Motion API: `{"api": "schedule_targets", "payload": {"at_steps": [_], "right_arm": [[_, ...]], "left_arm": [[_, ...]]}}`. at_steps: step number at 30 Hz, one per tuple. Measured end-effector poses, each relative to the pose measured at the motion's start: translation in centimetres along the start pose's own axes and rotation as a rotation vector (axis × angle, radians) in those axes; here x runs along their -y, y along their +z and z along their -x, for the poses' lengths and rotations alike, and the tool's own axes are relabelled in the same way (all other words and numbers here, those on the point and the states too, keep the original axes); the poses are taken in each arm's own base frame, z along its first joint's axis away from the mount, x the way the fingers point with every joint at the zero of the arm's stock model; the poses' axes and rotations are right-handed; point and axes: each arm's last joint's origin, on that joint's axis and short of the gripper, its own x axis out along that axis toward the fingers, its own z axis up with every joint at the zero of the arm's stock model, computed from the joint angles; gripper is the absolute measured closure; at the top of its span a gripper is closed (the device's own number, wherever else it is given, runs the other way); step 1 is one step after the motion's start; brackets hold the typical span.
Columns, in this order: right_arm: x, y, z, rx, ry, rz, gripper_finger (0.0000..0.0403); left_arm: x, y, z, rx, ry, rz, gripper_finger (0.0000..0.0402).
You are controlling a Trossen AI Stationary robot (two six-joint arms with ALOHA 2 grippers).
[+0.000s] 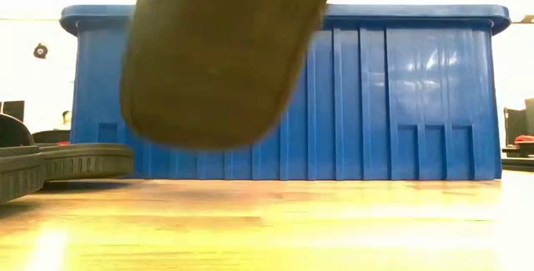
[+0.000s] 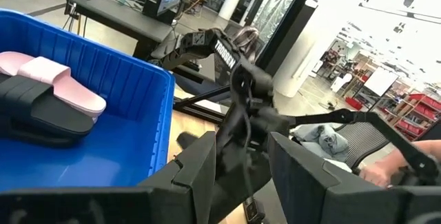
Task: Pick and place slides into bin
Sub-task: Put the black slide into the blue bin
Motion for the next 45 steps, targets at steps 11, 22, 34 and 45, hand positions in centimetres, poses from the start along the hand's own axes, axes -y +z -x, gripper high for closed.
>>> {"api": "schedule_targets", "payload": {"at_steps": [11, 22, 34, 45], "right_arm": [[3.9, 2.2, 8.8, 0.322, 0.032, -0.139, 0.039], [8.4, 3.2, 16.3, 0.715, 0.017, -0.297, 0.039], [13.3, 2.8, 23.7, 1.125, 0.178, -0.695, 0.039], [14.3, 2.7, 27.0, 1.341, 0.36, -0.724, 0.039]], "left_arm": [[0.0, 0.0, 0.0, 0.001, 0.0, -0.006, 0.0283], [0.0, 0.0, -0.1, -0.003, 0.003, -0.004, 0.0283], [0.0, 0.0, -0.2, -0.006, 0.004, -0.001, 0.0283], [0.0, 0.0, -0.2, -0.005, 0.004, -0.001, 0.0283]]}}
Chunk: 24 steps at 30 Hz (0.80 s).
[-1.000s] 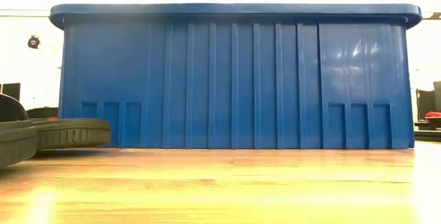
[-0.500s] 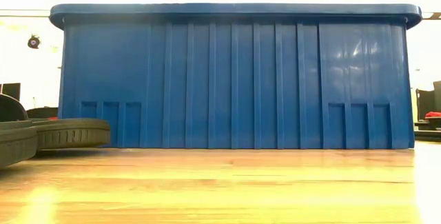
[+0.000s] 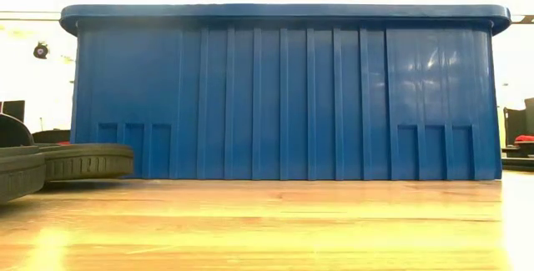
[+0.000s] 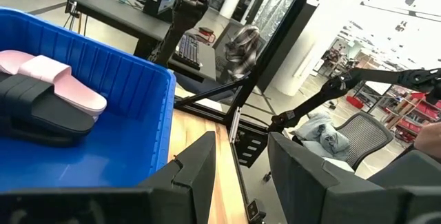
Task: Pick and place slides into bin
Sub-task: Put the black slide into the blue bin
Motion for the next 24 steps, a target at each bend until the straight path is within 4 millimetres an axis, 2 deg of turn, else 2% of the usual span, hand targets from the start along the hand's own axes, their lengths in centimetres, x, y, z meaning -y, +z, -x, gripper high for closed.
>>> {"api": "schedule_targets", "payload": {"at_steps": [24], "right_arm": [[0.12, -0.21, -0.14, -0.005, -0.011, 0.096, 0.039]], "left_arm": [[0.0, 0.0, 0.04, 0.001, -0.001, -0.008, 0.0283]]}}
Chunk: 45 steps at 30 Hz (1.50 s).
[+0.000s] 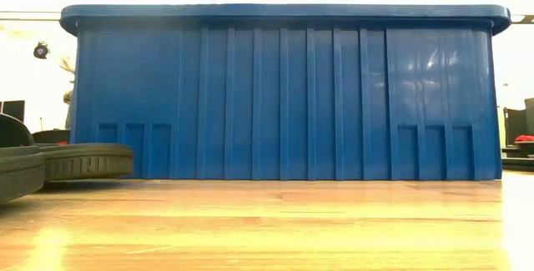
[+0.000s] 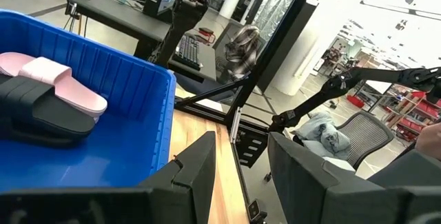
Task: Pick and place slides into bin
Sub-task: Put the black slide into the blue bin
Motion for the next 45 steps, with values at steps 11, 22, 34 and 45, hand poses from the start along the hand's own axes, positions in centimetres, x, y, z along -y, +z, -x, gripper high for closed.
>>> {"api": "schedule_targets", "payload": {"at_steps": [11, 22, 34, 45], "right_arm": [[2.1, 0.1, -0.4, -0.041, -0.079, 0.039, 0.039], [8.6, 0.7, -0.5, -0.191, -0.316, 0.13, 0.039], [14.9, 1.5, 0.8, -0.384, -0.52, 0.295, 0.039], [19.9, -0.8, 1.1, -0.628, -0.635, 0.515, 0.039]], "left_arm": [[0.0, 0.0, 0.0, -0.001, 0.0, 0.0, 0.0283], [0.0, 0.0, 0.0, 0.001, 0.003, -0.045, 0.0283], [-1.1, 0.7, 0.3, 0.202, 0.398, -0.073, 0.0283], [-1.9, 1.1, 0.7, 0.365, 0.816, -0.109, 0.0283]]}}
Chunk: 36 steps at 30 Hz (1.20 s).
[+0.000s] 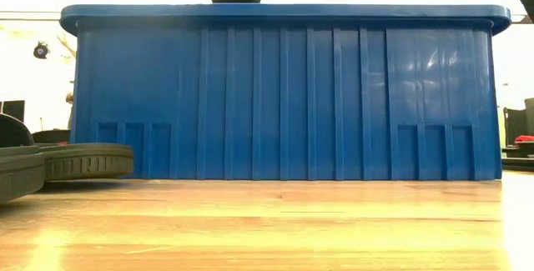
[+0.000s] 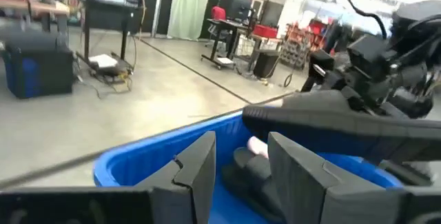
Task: Pick and place slides into bin
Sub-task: Put the black slide into the blue bin
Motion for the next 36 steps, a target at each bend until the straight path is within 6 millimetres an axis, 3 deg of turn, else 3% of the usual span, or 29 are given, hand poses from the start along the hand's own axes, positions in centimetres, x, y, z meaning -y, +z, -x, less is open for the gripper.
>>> {"api": "schedule_targets", "payload": {"at_steps": [9, 15, 36], "right_arm": [[0.5, -3.2, -3.3, -0.152, -0.079, 0.162, 0.039], [0.4, -4.9, -4.6, -0.237, -0.202, 0.247, 0.039], [-0.2, -9.6, -8.0, -0.372, -0.36, 0.334, 0.039]], "left_arm": [[1.4, -0.5, -1.1, -0.032, 0.01, -0.164, 0.0283], [2.1, -0.7, -1.6, -0.048, 0.015, -0.181, 0.0283], [1.8, -0.4, -1.4, -0.024, 0.027, -0.161, 0.0283]]}}
